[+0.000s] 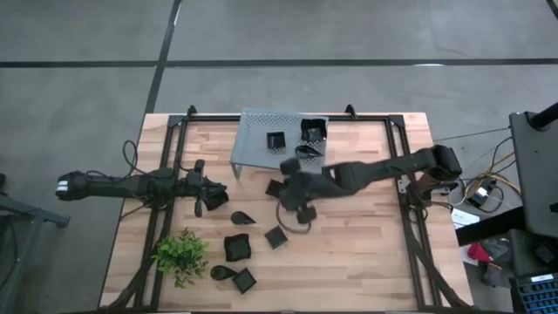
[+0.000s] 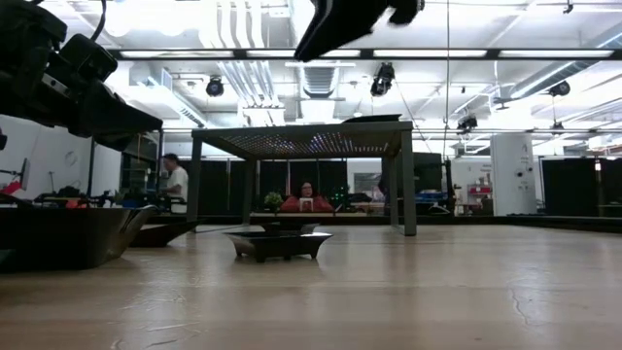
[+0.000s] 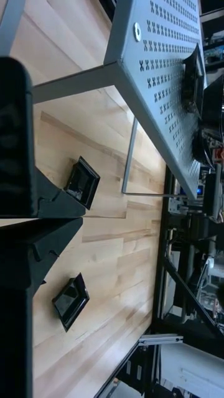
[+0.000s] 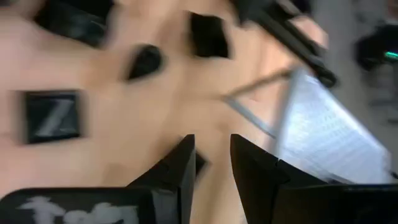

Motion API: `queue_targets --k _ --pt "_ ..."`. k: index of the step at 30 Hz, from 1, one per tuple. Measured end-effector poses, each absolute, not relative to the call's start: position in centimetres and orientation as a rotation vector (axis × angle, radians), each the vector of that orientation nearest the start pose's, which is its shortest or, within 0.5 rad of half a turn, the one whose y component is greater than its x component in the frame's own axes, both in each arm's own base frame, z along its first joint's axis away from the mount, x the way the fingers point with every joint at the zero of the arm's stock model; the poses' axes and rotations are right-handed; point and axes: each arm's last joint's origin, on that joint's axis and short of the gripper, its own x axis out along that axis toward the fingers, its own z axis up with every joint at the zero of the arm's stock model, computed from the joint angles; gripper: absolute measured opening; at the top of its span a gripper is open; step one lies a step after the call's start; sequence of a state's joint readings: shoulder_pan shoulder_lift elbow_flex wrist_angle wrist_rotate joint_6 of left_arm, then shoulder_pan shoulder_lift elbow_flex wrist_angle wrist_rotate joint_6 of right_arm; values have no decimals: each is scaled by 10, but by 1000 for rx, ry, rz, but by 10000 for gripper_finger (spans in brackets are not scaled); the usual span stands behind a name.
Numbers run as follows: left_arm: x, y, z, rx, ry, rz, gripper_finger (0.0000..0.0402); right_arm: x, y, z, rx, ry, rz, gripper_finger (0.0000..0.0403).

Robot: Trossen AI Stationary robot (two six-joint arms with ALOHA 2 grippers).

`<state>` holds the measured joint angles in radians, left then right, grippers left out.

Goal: Pick & Place Mini shaped plates
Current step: Stack the black square plate on top of the other black square plate on the shelf

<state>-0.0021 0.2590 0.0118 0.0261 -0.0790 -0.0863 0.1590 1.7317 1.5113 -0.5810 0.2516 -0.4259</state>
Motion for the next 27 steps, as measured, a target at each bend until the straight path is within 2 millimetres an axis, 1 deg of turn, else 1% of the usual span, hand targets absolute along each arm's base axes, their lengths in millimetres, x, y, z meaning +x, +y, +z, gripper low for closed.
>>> queue_targets --k 5,10,14,16,19,23,27 --pt "111 2 148 -77 218 86 0 369 92 293 -535 785 207 86" --pt "111 2 148 -77 217 86 0 358 127 278 -534 778 278 71" --pt "111 2 148 -77 218 86 0 349 150 264 -504 742 314 62" --pt "111 2 148 -77 217 86 0 345 156 254 -493 738 325 59" --pt "111 2 148 -77 218 86 0 343 161 239 -451 700 319 59" --pt "111 2 148 -77 217 86 0 340 159 222 -402 664 304 65" --pt "111 2 148 -77 217 86 0 336 159 207 -409 619 309 84"
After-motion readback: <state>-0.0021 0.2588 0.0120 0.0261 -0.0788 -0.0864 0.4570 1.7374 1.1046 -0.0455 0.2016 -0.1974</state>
